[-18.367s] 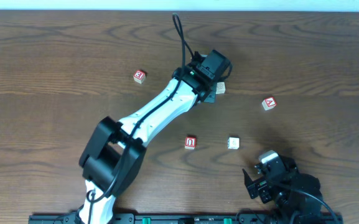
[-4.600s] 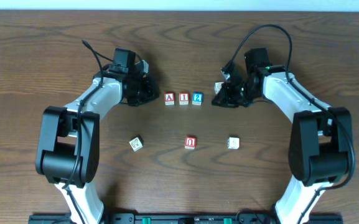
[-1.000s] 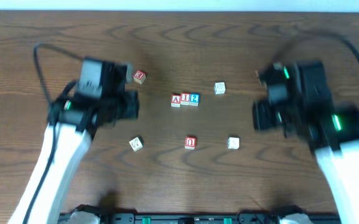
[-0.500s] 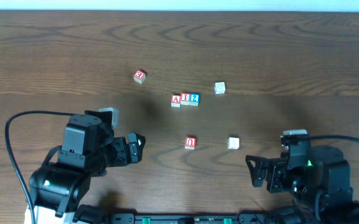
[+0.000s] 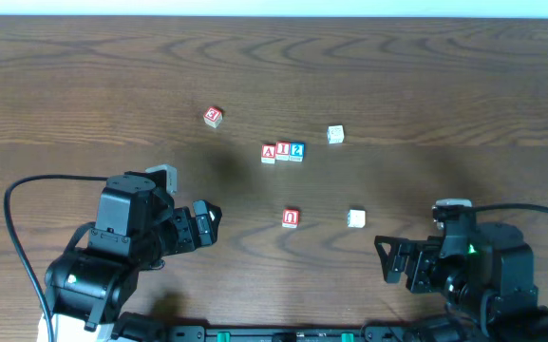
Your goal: Spell out Ai2
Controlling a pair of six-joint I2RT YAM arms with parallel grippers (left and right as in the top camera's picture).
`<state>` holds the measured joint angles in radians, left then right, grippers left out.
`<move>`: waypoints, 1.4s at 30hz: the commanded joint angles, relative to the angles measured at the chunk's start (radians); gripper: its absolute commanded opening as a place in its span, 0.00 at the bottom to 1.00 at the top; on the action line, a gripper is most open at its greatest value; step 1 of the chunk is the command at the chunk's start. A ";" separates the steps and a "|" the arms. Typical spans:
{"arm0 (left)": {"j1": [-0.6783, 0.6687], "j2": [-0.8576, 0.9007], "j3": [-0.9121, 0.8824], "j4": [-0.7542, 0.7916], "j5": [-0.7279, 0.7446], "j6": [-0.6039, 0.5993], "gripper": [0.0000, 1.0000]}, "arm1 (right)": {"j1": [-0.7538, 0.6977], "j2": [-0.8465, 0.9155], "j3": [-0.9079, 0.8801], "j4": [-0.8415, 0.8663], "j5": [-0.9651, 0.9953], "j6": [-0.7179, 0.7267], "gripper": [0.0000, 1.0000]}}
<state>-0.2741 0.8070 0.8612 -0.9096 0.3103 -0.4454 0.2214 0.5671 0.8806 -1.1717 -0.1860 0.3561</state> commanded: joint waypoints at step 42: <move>0.244 -0.785 -0.728 0.435 -0.340 0.368 0.95 | 0.007 -0.004 -0.006 -0.003 -0.005 0.014 0.99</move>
<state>-0.0353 0.0471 0.1516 -0.4747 -0.0082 -0.1078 0.2214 0.5671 0.8753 -1.1748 -0.1867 0.3569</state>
